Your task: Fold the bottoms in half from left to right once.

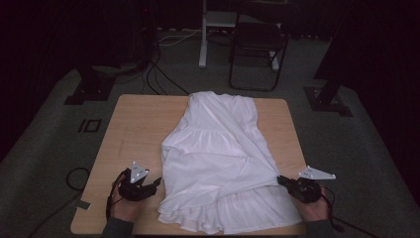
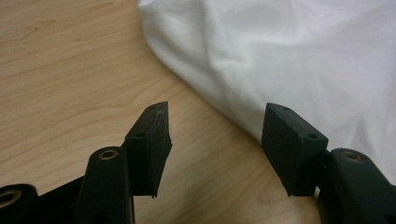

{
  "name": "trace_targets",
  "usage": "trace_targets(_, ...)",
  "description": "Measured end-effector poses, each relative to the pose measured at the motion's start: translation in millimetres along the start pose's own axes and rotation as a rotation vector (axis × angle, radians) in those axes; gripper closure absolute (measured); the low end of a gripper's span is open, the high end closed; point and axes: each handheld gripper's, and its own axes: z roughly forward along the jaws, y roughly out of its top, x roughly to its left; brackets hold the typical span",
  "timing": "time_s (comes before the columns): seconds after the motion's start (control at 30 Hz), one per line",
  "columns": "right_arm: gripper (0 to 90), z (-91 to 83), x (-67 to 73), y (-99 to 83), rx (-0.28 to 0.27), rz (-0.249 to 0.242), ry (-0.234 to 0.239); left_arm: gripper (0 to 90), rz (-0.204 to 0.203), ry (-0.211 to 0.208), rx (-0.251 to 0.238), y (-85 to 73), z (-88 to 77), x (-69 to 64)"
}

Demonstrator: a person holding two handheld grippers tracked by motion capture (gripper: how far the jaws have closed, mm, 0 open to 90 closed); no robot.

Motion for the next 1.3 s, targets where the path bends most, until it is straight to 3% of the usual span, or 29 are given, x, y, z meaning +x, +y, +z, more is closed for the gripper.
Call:
trace_targets(0.07,86.1,0.1,-1.6,-6.6,0.015,0.011,-0.003,41.9,-0.004,-0.006,0.001,-2.1,-1.6,-1.6)
trace_targets(0.1,80.8,5.9,-4.1,-17.0,0.065,0.033,-0.009,41.8,-0.003,-0.009,0.003,-3.0,-2.0,-3.1)
trace_targets(0.13,80.8,5.9,-4.1,-17.0,0.065,0.033,-0.009,41.8,0.0,-0.012,0.005,-3.3,-2.0,-4.2)
trace_targets(0.17,66.4,10.6,-3.6,-18.0,0.091,0.033,-0.013,41.8,0.007,-0.019,0.008,-3.7,-0.8,-8.0)
trace_targets(0.27,59.1,12.4,-0.1,-12.2,0.072,0.018,-0.016,41.5,0.007,-0.029,0.01,-3.9,0.5,-11.5)
trace_targets(0.37,54.9,19.4,6.0,9.3,0.03,-0.004,-0.003,41.5,0.019,-0.044,0.014,-4.0,2.8,-17.3)
trace_targets(0.47,54.7,28.3,8.6,19.9,0.022,-0.016,0.012,41.5,0.023,-0.05,0.019,-4.2,4.5,-18.8)
trace_targets(0.57,53.5,52.9,12.4,36.2,0.037,-0.042,0.03,41.7,0.032,-0.069,0.031,-5.0,7.0,-22.6)
trace_targets(0.6,53.5,52.9,12.4,36.2,0.037,-0.042,0.03,42.5,0.032,-0.069,0.031,-5.0,7.0,-22.6)
trace_targets(0.67,53.4,64.7,12.4,41.4,0.047,-0.045,0.038,45.1,0.028,-0.102,0.031,-5.6,7.2,-25.2)
trace_targets(0.7,53.4,73.5,11.7,45.1,0.051,-0.035,0.047,45.4,0.017,-0.138,0.03,-6.8,7.7,-28.5)
trace_targets(0.73,53.4,73.5,11.7,45.1,0.051,-0.035,0.047,46.7,0.017,-0.138,0.03,-6.8,7.7,-28.5)
trace_targets(0.77,53.6,80.1,10.6,47.3,0.056,-0.026,0.059,48.4,0.02,-0.176,0.042,-8.9,8.5,-33.1)
trace_targets(0.8,53.6,80.1,10.6,47.3,0.056,-0.026,0.059,48.8,0.02,-0.176,0.042,-8.9,8.5,-33.1)
trace_targets(0.83,55.9,84.9,9.8,47.6,0.07,-0.025,0.067,50.5,0.025,-0.212,0.053,-10.9,8.3,-38.3)
trace_targets(0.87,55.9,84.9,9.8,47.6,0.07,-0.025,0.067,54.9,0.025,-0.212,0.053,-10.9,8.3,-38.3)
trace_targets(0.9,73.0,86.5,9.2,46.0,0.081,-0.032,0.089,59.3,0.041,-0.261,0.064,-12.3,7.9,-43.1)
trace_targets(0.93,73.0,86.5,9.2,46.0,0.081,-0.032,0.089,64.5,0.041,-0.261,0.064,-12.3,7.9,-43.1)
trace_targets(0.97,84.7,82.9,9.6,43.2,0.076,-0.038,0.112,72.6,0.066,-0.294,0.076,-13.5,7.3,-47.9)
trace_targets(1.0,84.7,82.9,9.6,43.2,0.076,-0.038,0.112,80.5,0.066,-0.294,0.076,-13.5,7.3,-47.9)
trace_targets(1.03,88.9,72.7,9.4,39.3,0.062,-0.036,0.116,86.3,0.069,-0.323,0.08,-13.6,5.2,-50.2)
trace_targets(1.07,88.9,72.7,9.4,39.3,0.062,-0.036,0.116,88.3,0.069,-0.323,0.08,-13.6,5.2,-50.2)
trace_targets(1.1,89.2,60.4,8.3,35.0,0.041,-0.026,0.117,88.7,0.06,-0.34,0.081,-13.5,2.4,-51.4)
trace_targets(1.13,89.2,60.4,8.3,35.0,0.041,-0.026,0.117,88.9,0.06,-0.34,0.081,-13.5,2.4,-51.4)
trace_targets(1.17,89.2,42.2,6.8,28.4,0.013,-0.015,0.116,89.1,0.064,-0.347,0.08,-14.1,-2.1,-52.5)
trace_targets(1.2,89.2,42.2,6.8,28.4,0.013,-0.015,0.116,89.2,0.064,-0.347,0.08,-14.1,-2.1,-52.5)
trace_targets(1.23,89.2,21.4,4.8,19.9,-0.014,-0.011,0.112,89.2,0.066,-0.361,0.076,-14.7,-7.6,-53.8)
trace_targets(1.27,89.2,21.4,4.8,19.9,-0.014,-0.011,0.112,89.2,0.066,-0.361,0.076,-14.7,-7.6,-53.8)
trace_targets(1.3,89.1,-2.7,1.9,8.3,-0.037,-0.005,0.094,89.3,0.07,-0.365,0.075,-15.5,-12.7,-55.4)
